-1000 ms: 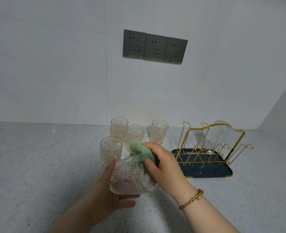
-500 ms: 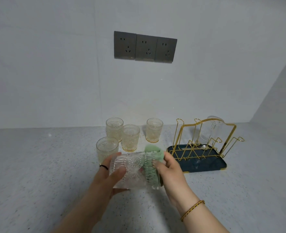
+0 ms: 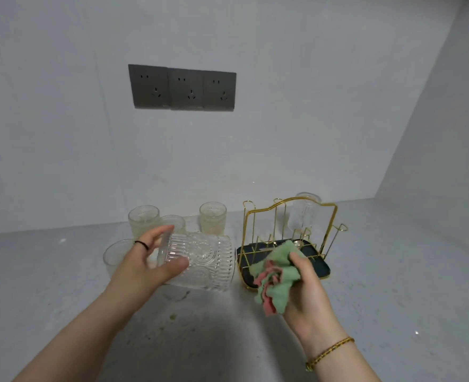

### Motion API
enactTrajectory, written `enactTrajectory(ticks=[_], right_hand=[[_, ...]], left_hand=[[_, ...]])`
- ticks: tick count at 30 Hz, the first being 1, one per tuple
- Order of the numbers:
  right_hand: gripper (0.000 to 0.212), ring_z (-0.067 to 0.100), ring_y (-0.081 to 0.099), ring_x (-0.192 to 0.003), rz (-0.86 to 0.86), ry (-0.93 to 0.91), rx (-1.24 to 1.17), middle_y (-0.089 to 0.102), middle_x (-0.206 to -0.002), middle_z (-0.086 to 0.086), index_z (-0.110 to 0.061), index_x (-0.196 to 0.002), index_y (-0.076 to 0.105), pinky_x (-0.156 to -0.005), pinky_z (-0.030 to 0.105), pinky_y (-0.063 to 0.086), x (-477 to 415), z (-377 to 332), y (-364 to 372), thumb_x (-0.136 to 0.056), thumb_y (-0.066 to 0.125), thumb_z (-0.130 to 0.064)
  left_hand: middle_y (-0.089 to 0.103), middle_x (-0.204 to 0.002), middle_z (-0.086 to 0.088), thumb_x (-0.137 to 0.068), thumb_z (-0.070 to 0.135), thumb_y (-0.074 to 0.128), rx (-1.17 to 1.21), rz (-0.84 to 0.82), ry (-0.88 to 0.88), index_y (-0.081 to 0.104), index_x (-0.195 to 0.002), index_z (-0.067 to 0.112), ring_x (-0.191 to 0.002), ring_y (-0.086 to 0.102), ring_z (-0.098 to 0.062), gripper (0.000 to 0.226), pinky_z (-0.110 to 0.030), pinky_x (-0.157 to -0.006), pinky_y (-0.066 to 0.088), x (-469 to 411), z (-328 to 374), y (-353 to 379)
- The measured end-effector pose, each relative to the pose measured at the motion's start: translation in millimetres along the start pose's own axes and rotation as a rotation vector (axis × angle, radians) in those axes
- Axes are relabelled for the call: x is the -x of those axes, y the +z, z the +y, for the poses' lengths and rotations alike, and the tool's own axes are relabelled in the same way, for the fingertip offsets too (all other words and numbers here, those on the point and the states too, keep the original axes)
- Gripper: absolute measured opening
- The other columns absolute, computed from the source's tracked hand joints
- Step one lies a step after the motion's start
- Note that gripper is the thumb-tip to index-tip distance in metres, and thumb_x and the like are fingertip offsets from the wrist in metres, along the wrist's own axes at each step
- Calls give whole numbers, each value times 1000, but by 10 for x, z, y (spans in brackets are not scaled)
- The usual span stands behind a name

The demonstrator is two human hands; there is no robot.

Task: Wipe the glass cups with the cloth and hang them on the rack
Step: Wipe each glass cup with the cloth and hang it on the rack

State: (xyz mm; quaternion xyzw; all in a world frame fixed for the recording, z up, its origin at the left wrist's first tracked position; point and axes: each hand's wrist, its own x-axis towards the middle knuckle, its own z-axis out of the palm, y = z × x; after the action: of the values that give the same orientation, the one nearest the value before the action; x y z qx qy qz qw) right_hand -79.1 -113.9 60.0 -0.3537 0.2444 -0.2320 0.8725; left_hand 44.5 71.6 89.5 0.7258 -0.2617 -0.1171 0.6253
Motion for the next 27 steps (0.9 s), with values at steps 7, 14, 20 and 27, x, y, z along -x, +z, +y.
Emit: enactTrajectory(ticks=[7, 14, 20, 27], right_hand=[[16, 23, 68, -69, -9, -170, 190, 71, -75, 12, -3, -91, 62, -58, 27, 56, -120, -510, -541, -88, 47, -8], [18, 23, 69, -73, 25, -235, 321, 74, -76, 9, -8, -89, 65, -61, 31, 53, -295, -937, -931, -90, 48, -12], [24, 36, 62, -89, 117, -219, 504, 67, -93, 18, -12, -87, 65, -81, 49, 52, -547, -1060, -1111, -93, 45, -22], [27, 35, 59, -87, 110, -175, 542, 62, -90, 20, -11, -84, 60, -80, 46, 51, -791, -1062, -1081, -95, 38, -23]], left_hand=[[46, -120, 6, -61, 27, 84, -166, 1, 115, 46, -107, 42, -119, 41, -9, 62, -30, -100, 34, -472, 436, 723], [38, -115, 3, -72, 25, 76, -357, 53, 216, 35, -132, 25, -107, 39, -10, 73, -32, -98, 39, -1204, 982, 1351], [50, -126, -3, -71, 34, 76, -681, 25, 229, 38, -134, 23, -115, 50, -20, 74, -27, -89, 35, -1815, 1032, 1707], [46, -139, -5, -72, 32, 76, -877, -234, 115, 37, -137, 19, -128, 43, -17, 77, -27, -99, 36, -2155, 679, 2008]])
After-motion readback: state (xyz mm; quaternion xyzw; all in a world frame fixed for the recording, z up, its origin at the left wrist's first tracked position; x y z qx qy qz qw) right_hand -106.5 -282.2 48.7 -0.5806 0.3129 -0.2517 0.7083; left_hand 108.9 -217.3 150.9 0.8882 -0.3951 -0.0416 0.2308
